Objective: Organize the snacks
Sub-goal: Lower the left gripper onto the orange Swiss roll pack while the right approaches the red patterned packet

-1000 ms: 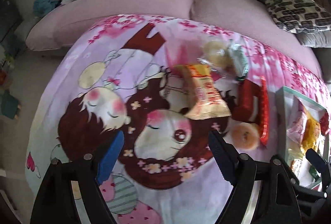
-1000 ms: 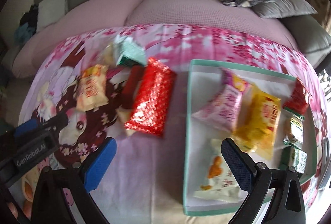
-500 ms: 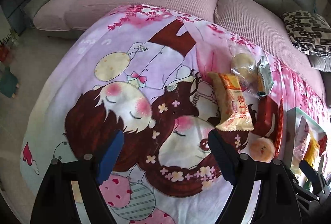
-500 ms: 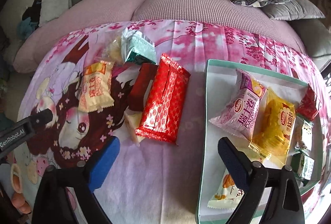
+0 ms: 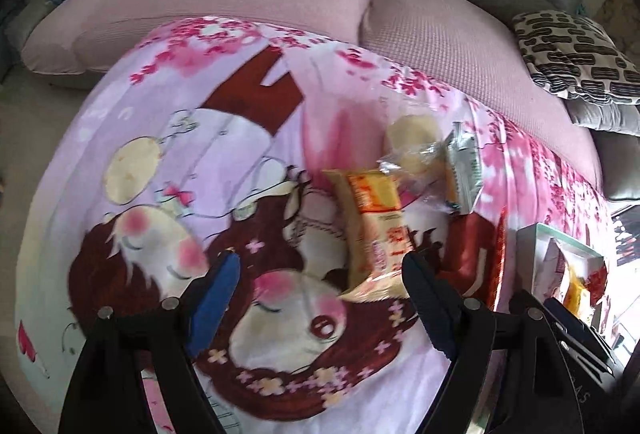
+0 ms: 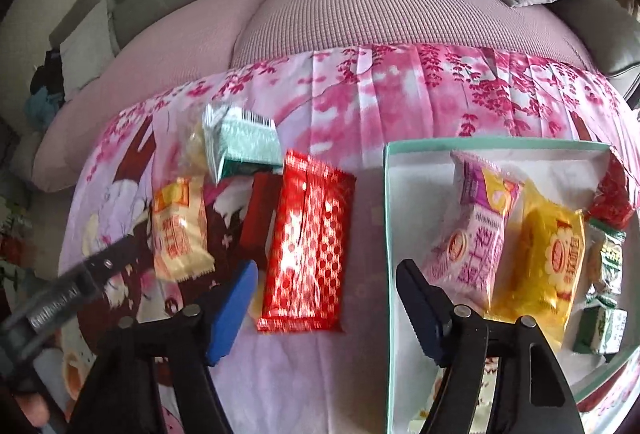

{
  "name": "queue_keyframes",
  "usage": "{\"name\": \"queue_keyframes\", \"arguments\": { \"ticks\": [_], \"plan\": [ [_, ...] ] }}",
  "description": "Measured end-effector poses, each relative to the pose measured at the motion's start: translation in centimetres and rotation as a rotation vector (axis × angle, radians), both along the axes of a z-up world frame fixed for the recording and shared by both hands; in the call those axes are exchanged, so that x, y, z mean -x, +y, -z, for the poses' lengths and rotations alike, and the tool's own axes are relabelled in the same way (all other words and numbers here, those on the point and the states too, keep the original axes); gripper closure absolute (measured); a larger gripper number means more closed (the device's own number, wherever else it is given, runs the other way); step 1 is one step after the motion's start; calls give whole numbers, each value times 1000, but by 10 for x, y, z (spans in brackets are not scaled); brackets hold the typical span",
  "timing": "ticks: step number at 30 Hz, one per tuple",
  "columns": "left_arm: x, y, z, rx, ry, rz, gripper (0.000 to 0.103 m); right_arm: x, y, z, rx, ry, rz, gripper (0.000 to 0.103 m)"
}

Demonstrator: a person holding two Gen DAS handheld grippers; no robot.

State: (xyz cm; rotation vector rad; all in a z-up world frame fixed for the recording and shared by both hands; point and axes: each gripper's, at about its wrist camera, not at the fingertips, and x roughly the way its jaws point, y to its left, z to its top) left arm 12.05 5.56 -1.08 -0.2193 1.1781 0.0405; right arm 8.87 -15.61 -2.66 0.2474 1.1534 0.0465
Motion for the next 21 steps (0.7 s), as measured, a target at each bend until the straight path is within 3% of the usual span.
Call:
{"name": "queue_keyframes", "arguments": {
  "ticks": [11, 16, 21],
  "plan": [
    [-26, -19, 16, 25, 23, 44, 27, -28, 2, 16, -61, 34, 0, 45],
    [-34, -29, 26, 26, 39, 72, 29, -35, 4, 28, -62, 61, -4, 46],
    [-38, -33, 37, 28, 66, 77, 39, -39, 8, 37, -78, 82, -10, 46]
  ]
}}
